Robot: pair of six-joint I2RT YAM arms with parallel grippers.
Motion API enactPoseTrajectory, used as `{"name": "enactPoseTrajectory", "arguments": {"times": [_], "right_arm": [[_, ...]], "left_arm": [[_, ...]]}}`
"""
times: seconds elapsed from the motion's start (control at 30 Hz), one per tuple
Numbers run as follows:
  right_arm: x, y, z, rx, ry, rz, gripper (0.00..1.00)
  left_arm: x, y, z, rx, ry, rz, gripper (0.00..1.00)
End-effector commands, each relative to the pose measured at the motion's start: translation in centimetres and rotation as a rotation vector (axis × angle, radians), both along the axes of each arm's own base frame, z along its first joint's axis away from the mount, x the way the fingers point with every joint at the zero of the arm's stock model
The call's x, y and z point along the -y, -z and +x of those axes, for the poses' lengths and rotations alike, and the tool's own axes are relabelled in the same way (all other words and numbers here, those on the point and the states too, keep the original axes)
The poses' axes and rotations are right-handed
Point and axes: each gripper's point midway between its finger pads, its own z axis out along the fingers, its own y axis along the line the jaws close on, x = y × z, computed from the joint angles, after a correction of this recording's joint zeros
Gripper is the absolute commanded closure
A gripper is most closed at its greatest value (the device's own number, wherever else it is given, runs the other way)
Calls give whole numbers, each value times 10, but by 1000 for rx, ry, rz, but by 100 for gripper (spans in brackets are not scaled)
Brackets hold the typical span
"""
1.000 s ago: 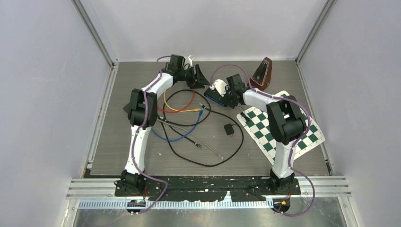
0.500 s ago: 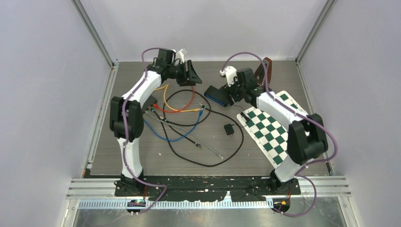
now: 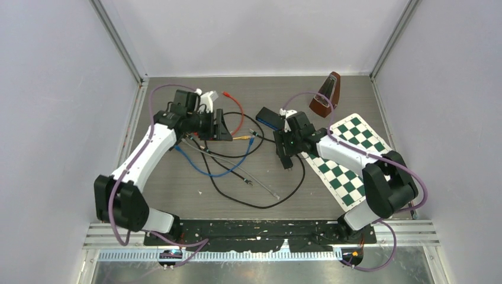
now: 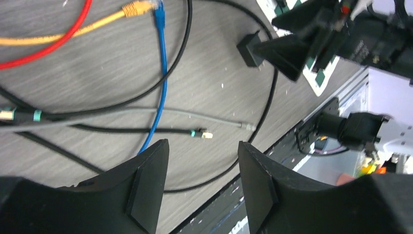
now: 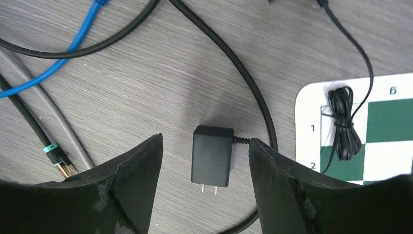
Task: Insert the plug into the switch port
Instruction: Move the plug to the center of the board.
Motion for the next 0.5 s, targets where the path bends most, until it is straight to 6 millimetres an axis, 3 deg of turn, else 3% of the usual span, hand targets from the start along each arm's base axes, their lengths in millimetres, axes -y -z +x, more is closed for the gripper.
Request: {"name": "enactPoseTrajectory", "arguments": {"times": [0.0, 0.13, 0.23, 0.47], "right_arm": [[0, 4, 1, -2, 109, 24, 29], [-8, 21, -15, -36, 109, -26, 29], [-16, 32, -27, -75, 100, -35, 29], [-49, 34, -49, -96, 42, -2, 32]], "left_arm": [[-14, -16, -35, 76, 76, 39, 43], [-26, -16, -50, 143, 49, 62, 42], [-33, -10, -49, 170, 28, 89, 42], [-65, 0, -31, 182, -124, 242, 43]]}}
